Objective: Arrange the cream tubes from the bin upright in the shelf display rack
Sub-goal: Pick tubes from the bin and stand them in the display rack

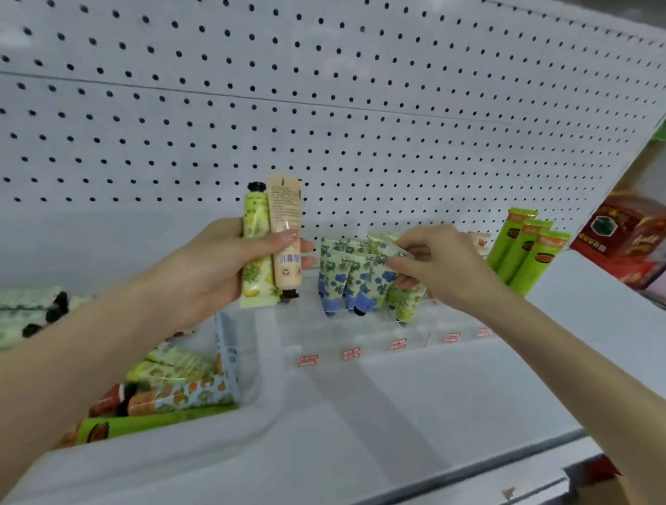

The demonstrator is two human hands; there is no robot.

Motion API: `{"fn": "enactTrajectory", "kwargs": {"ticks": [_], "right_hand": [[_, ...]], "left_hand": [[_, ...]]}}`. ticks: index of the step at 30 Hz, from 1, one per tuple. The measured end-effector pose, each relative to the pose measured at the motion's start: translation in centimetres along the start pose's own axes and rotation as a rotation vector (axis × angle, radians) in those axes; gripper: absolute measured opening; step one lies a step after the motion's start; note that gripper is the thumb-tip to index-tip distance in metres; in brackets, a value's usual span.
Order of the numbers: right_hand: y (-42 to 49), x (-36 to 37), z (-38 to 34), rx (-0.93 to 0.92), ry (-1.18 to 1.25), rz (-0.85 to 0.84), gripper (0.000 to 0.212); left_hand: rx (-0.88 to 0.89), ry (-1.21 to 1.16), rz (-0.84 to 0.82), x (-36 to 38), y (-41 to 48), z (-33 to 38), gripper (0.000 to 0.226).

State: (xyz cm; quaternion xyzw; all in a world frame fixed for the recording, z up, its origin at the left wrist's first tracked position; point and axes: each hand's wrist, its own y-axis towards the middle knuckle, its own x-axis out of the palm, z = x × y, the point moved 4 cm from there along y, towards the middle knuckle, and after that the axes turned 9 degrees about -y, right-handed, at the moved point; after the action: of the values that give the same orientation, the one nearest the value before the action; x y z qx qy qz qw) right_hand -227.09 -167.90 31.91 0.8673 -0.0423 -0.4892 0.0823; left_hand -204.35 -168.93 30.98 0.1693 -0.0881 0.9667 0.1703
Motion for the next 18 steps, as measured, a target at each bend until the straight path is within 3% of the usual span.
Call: {"fn": "enactTrajectory", "kwargs": {"ticks": [2, 8, 11, 15, 18], "right_hand": [[0.5, 0.6, 0.5, -0.025, -0.048, -0.031, 0.005], [1.4, 2.0, 1.4, -0.061, -0.136, -0.049, 0.008], [1.8, 2.8, 1.9, -0.056, -0.135, -0.074, 0.006], [2.1, 3.7, 2.1, -0.074, -0.192, -0.101, 0.019], [1.9, 4.0, 2.2, -0.081, -0.195, -0.111, 0.016]], "left_hand": [[0.014, 0.025, 0.008, -0.2, 0.1, -0.3, 0.029], [0.032, 0.044, 0.007, 0.1, 1.1, -0.5, 0.041], [0.025, 0.046, 0.013, -0.1, 1.3, -0.6, 0.041], [0.019, 0.046, 0.011, -0.3, 1.4, -0.6, 0.034], [0.011, 0.051, 0.006, -0.2, 1.3, -0.6, 0.042]]}}
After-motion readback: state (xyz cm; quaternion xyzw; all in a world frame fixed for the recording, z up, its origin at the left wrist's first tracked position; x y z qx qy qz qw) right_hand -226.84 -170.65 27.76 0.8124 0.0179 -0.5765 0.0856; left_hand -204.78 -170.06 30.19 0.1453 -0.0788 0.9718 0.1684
